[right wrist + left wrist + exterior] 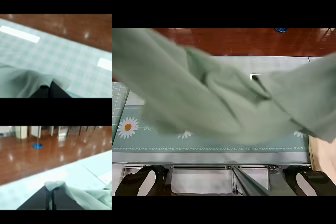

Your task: Fold the shirts.

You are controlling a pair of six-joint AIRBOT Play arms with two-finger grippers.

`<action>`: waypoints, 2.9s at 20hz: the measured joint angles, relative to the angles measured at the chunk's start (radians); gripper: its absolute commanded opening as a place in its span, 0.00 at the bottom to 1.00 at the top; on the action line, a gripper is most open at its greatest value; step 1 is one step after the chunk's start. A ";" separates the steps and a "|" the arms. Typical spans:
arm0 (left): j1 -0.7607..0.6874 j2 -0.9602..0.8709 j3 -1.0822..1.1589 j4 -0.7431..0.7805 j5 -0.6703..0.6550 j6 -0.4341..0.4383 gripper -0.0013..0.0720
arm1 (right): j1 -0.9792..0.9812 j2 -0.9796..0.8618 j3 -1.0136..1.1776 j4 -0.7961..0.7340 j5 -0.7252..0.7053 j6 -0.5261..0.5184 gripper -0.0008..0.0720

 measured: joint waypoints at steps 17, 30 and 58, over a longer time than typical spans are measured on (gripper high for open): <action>-0.010 -0.222 -1.009 0.222 0.401 -0.084 0.18 | 0.000 -0.600 -0.537 0.185 -0.557 -0.106 0.44; 0.153 -0.545 -0.824 0.026 0.243 0.024 0.71 | -0.426 -0.637 -0.521 0.082 -0.371 -0.013 0.56; -0.293 -0.813 -0.721 -0.233 0.241 0.175 0.05 | -0.444 -0.614 -1.151 0.192 -0.407 -0.152 0.39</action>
